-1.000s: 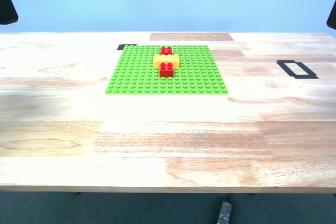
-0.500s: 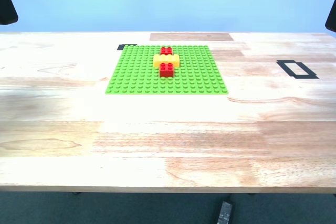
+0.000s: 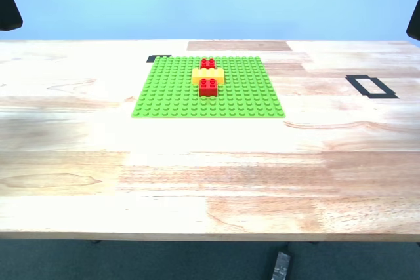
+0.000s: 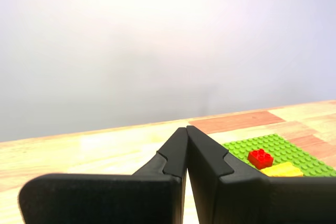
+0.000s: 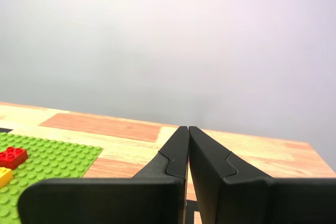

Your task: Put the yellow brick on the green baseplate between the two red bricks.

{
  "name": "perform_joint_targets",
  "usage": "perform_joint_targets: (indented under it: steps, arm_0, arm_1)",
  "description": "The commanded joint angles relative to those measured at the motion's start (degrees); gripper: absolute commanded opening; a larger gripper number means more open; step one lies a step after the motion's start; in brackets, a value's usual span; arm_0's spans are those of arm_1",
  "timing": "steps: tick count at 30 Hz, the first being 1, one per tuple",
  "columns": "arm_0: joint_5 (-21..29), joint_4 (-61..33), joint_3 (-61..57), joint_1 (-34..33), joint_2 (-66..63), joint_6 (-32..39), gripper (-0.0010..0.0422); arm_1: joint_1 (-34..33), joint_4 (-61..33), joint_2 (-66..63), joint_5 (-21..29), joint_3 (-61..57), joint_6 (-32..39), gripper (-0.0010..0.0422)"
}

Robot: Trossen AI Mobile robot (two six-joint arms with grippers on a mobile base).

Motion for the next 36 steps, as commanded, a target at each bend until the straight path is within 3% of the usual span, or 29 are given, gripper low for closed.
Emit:
perform_joint_targets:
  steps: [1,36]
  arm_0:
    - [0.0,-0.02,-0.07,0.02,0.02,0.02,0.0]
    - [0.0,-3.08,0.0,0.02,0.07,0.04,0.0]
  arm_1:
    - [0.0,0.02,0.0,0.02,0.04,0.0,0.0]
    - [0.0,0.02,0.02,0.02,0.07,0.0,0.0]
